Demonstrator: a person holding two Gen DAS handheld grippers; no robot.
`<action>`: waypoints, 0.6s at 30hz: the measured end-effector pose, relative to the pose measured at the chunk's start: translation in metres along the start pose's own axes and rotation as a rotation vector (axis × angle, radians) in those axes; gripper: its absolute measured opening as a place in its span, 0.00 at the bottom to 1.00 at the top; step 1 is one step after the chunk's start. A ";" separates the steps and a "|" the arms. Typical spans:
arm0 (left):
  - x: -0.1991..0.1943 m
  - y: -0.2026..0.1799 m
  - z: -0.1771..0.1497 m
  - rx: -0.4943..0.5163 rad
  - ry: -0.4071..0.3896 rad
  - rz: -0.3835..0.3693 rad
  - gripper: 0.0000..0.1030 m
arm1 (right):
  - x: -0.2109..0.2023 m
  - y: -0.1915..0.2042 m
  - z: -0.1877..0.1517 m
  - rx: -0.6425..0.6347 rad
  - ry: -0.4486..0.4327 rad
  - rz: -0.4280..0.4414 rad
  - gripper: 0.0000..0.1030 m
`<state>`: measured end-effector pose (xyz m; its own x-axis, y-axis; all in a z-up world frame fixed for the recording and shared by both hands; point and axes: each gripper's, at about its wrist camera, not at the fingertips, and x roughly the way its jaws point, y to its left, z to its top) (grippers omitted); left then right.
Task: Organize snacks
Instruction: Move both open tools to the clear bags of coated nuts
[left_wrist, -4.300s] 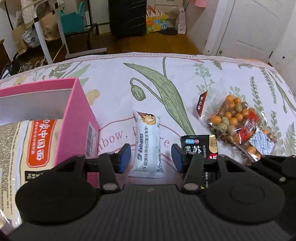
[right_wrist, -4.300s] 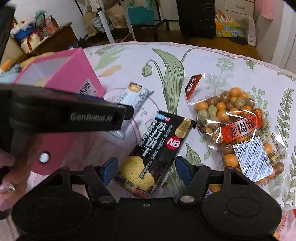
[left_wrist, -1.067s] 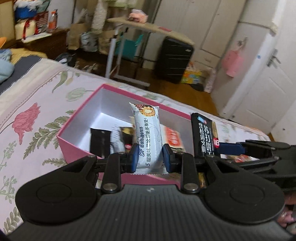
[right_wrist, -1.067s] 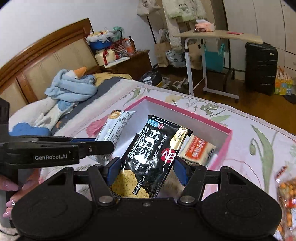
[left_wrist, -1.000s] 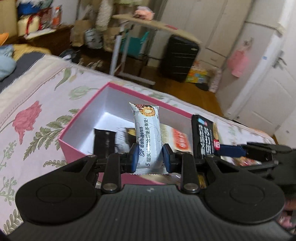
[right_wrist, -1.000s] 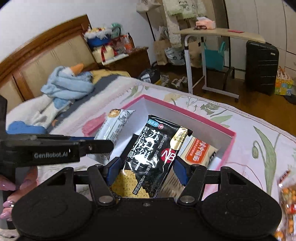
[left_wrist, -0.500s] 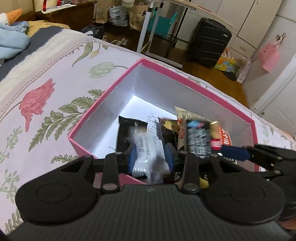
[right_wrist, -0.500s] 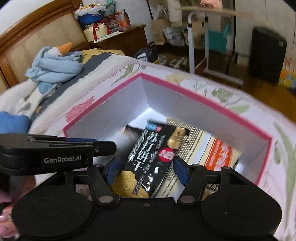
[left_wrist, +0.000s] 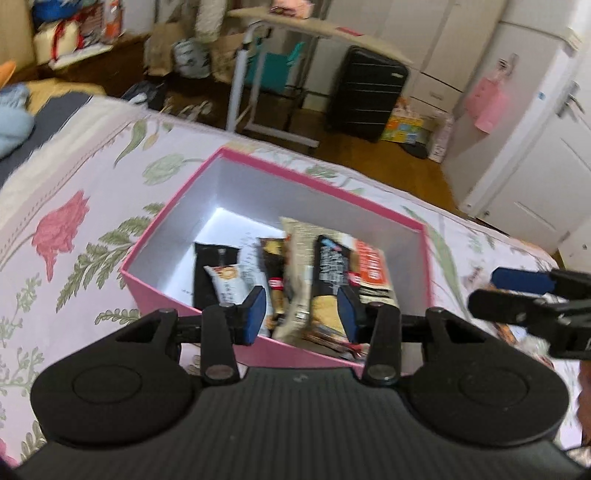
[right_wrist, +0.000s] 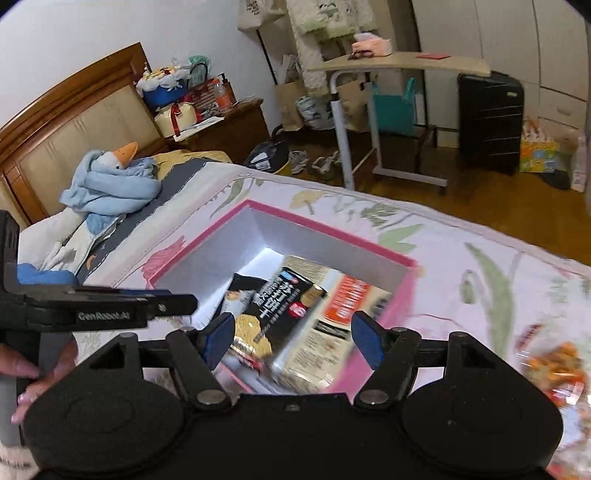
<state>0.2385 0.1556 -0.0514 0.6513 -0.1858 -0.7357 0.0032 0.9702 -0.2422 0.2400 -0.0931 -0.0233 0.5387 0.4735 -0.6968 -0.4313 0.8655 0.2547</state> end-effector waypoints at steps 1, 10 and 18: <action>-0.006 -0.008 -0.001 0.021 -0.003 -0.007 0.40 | -0.012 -0.003 -0.003 -0.012 0.005 -0.012 0.72; -0.042 -0.085 -0.011 0.178 0.012 -0.151 0.44 | -0.090 -0.034 -0.036 -0.091 0.043 -0.086 0.73; -0.022 -0.155 -0.041 0.273 0.113 -0.266 0.45 | -0.103 -0.083 -0.072 -0.048 0.090 -0.123 0.74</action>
<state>0.1927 0.0033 -0.0238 0.5126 -0.4374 -0.7389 0.3723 0.8886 -0.2678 0.1687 -0.2254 -0.0211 0.5233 0.3460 -0.7787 -0.4012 0.9063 0.1331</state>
